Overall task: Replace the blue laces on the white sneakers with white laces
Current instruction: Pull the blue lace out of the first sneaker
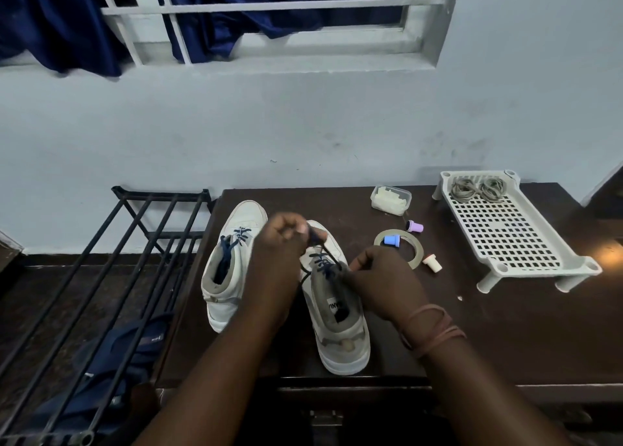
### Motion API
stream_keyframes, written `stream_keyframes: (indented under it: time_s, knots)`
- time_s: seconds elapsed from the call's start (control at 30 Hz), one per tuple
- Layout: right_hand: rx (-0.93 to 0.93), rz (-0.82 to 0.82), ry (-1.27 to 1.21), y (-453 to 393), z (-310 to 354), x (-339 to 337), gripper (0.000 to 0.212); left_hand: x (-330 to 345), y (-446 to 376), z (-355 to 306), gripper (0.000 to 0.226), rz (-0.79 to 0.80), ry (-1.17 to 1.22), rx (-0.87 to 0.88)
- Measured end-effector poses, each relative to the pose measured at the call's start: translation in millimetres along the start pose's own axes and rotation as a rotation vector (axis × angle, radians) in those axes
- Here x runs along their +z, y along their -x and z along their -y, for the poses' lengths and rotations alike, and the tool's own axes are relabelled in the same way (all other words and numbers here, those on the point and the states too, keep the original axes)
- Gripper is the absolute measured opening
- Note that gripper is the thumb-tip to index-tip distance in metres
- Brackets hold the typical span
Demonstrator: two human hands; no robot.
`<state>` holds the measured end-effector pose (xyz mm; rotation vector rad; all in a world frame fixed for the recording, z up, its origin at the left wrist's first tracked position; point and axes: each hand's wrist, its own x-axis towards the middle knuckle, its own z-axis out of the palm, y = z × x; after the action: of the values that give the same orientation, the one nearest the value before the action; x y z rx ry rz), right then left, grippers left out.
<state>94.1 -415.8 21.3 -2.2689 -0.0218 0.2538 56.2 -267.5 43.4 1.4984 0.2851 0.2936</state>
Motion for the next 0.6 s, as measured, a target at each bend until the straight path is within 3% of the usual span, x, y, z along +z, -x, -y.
stream_keyframes:
  time_s: [0.03, 0.07, 0.1, 0.17, 0.2, 0.27, 0.33, 0.37, 0.43, 0.53, 0.6]
  knots:
    - [-0.006, -0.007, 0.020, 0, 0, 1, 0.012, -3, -2, -8, 0.023, -0.008, 0.263, -0.070]
    - [-0.014, -0.014, 0.041, 1, 1, 2, 0.012, -8, -4, -10, 0.026, -0.031, 0.383, -0.095]
    - [-0.020, -0.022, 0.056, 1, 1, 3, 0.012, -12, -7, -10, 0.026, -0.060, 0.355, -0.094]
    - [-0.029, -0.038, 0.077, 1, 2, 4, 0.013, -16, -12, -2, 0.014, -0.084, -0.127, 0.034]
    - [-0.033, -0.039, 0.082, 1, 1, 4, 0.014, -17, -12, 4, 0.004, -0.029, -0.421, 0.123]
    - [-0.036, -0.033, 0.079, 1, 1, 4, 0.016, -17, -11, 17, 0.013, 0.197, -0.895, 0.228]
    - [-0.026, -0.033, 0.060, 0, -1, 3, 0.018, -15, -9, 23, 0.016, 0.337, -1.129, 0.284]
    - [-0.016, -0.029, 0.047, 0, -2, 3, 0.018, -13, -8, 23, 0.012, 0.316, -1.175, 0.321]
    - [0.000, -0.008, 0.023, -1, -3, 2, 0.017, -11, -6, 17, 0.007, 0.164, -1.086, 0.343]
    - [0.011, 0.015, 0.014, -2, -6, 0, 0.017, -16, -13, 5, 0.010, -0.177, -0.476, 0.103]
    - [-0.021, 0.017, 0.034, -2, -7, 2, 0.021, -26, -20, 2, 0.006, -0.243, -0.375, -0.002]
